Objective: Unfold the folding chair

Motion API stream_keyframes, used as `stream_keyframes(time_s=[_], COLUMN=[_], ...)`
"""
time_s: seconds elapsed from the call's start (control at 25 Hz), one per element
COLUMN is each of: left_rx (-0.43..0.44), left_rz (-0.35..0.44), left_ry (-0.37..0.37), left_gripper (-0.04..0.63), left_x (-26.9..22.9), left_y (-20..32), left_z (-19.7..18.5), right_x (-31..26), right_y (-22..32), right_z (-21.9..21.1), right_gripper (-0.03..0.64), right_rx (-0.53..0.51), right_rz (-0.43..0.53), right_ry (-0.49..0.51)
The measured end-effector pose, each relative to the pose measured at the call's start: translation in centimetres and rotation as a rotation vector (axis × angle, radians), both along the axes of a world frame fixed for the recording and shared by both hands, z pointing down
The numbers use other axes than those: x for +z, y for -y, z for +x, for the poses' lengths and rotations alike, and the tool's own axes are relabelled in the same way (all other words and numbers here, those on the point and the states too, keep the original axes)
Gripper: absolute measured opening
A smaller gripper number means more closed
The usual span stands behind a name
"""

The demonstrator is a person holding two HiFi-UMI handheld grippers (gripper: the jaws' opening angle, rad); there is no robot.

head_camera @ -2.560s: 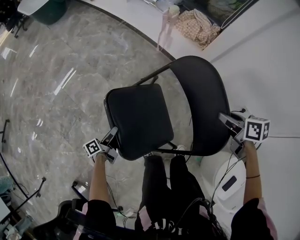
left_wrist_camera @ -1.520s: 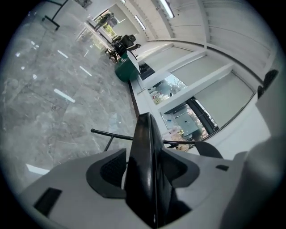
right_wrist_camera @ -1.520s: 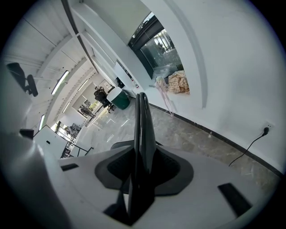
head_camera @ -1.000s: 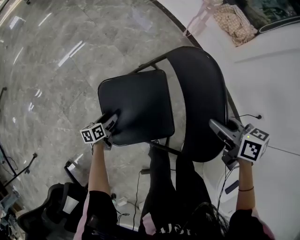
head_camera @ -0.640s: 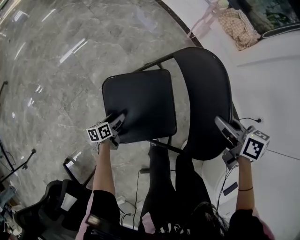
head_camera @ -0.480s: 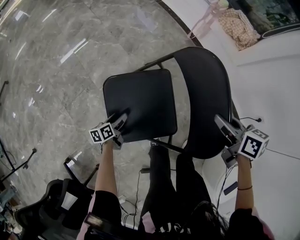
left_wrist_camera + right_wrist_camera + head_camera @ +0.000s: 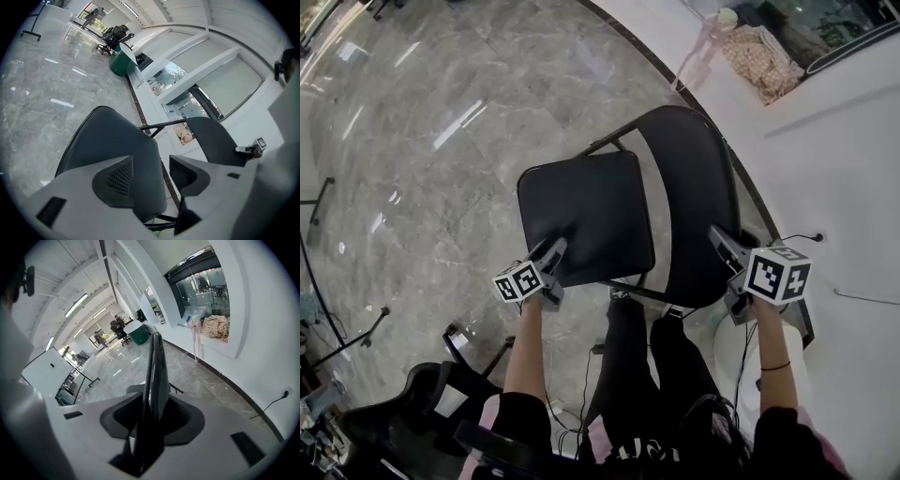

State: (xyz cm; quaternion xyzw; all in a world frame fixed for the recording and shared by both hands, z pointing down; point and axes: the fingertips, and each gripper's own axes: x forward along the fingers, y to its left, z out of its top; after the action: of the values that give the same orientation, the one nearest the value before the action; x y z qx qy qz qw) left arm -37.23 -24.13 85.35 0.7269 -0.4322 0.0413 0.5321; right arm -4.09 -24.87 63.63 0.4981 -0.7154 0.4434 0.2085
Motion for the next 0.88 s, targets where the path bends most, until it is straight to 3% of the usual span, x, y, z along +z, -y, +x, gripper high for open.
stream_keyframes(time_s=[0.16, 0.32, 0.6, 0.88], left_rx=[-0.037, -0.058, 0.042, 0.083], left_rz=[0.028, 0.057, 0.064, 0.152], left_ry=[-0.027, -0.034, -0.048, -0.061], left_gripper=[0.229, 0.229, 0.229, 0.203], left_x=[-3.8, -7.2, -11.9, -18.9], left_y=[-1.2, -3.0, -7.3, -7.3], left_z=[0.5, 0.2, 2.3, 5.4], right_x=[-0.2, -1.2, -6.3, -10.8], right_y=[-0.2, -0.5, -3.6, -7.4], right_z=[0.7, 1.4, 3.6, 2.8], right_gripper=[0.120, 0.137, 0.143, 0.141], right_rx=[0.020, 0.048, 0.031, 0.007], right_rz=[-0.037, -0.010, 0.042, 0.119], right_ry=[-0.064, -0.084, -0.102, -0.122])
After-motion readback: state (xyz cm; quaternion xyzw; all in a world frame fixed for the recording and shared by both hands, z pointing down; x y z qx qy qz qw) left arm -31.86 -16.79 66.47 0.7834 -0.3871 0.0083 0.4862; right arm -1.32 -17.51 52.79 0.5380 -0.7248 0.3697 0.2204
